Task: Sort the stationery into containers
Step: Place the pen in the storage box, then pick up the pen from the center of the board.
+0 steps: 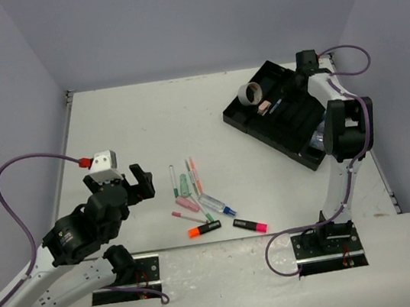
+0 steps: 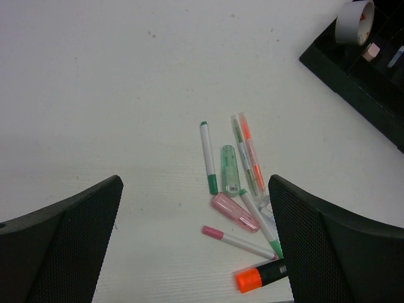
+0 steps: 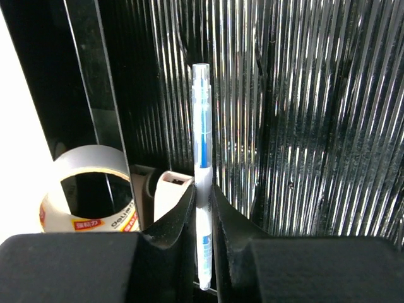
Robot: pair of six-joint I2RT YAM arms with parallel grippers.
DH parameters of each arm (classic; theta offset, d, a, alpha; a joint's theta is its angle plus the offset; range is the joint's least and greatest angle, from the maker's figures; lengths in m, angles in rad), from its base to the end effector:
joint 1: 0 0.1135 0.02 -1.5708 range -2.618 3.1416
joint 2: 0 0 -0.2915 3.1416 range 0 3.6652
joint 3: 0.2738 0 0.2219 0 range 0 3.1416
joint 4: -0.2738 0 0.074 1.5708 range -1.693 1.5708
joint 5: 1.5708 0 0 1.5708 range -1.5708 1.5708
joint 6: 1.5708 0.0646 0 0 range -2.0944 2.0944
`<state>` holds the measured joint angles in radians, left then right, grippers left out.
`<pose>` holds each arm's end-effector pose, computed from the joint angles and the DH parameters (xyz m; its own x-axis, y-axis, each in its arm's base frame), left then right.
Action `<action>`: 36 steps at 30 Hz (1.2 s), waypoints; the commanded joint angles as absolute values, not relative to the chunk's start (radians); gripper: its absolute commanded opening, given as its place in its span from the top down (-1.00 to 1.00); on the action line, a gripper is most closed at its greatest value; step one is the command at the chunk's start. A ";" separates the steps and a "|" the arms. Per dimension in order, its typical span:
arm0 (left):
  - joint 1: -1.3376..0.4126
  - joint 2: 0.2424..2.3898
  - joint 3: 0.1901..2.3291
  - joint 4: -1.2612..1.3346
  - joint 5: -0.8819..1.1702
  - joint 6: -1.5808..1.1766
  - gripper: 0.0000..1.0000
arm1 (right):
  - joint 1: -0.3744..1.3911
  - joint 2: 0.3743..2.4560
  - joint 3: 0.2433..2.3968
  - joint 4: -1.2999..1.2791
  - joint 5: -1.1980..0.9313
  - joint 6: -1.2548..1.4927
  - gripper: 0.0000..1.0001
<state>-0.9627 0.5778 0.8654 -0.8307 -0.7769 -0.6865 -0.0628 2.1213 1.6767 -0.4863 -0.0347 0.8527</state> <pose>0.0751 -0.0287 0.3288 -0.3820 -0.2424 -0.8918 0.0003 0.9650 -0.2624 0.4731 -0.0275 0.2131 -0.4951 0.7852 -0.3719 0.6306 0.6192 0.4680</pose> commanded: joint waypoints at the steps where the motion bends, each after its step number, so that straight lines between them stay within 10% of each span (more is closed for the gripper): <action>1: -0.962 0.571 0.861 -0.802 -0.798 -0.667 -1.00 | -0.064 2.113 1.666 -0.476 0.002 0.856 0.66; 9: -0.962 0.567 0.862 -0.805 -0.799 -0.668 -1.00 | -0.063 2.103 1.667 -0.482 0.004 0.843 0.21; 22: -0.962 0.548 0.869 -0.827 -0.837 -0.692 -1.00 | 0.266 1.685 1.534 -0.398 0.068 0.554 0.18; 36: -0.962 0.566 0.877 -0.847 -0.862 -0.714 -1.00 | 0.828 1.887 1.538 -0.599 0.229 0.576 0.28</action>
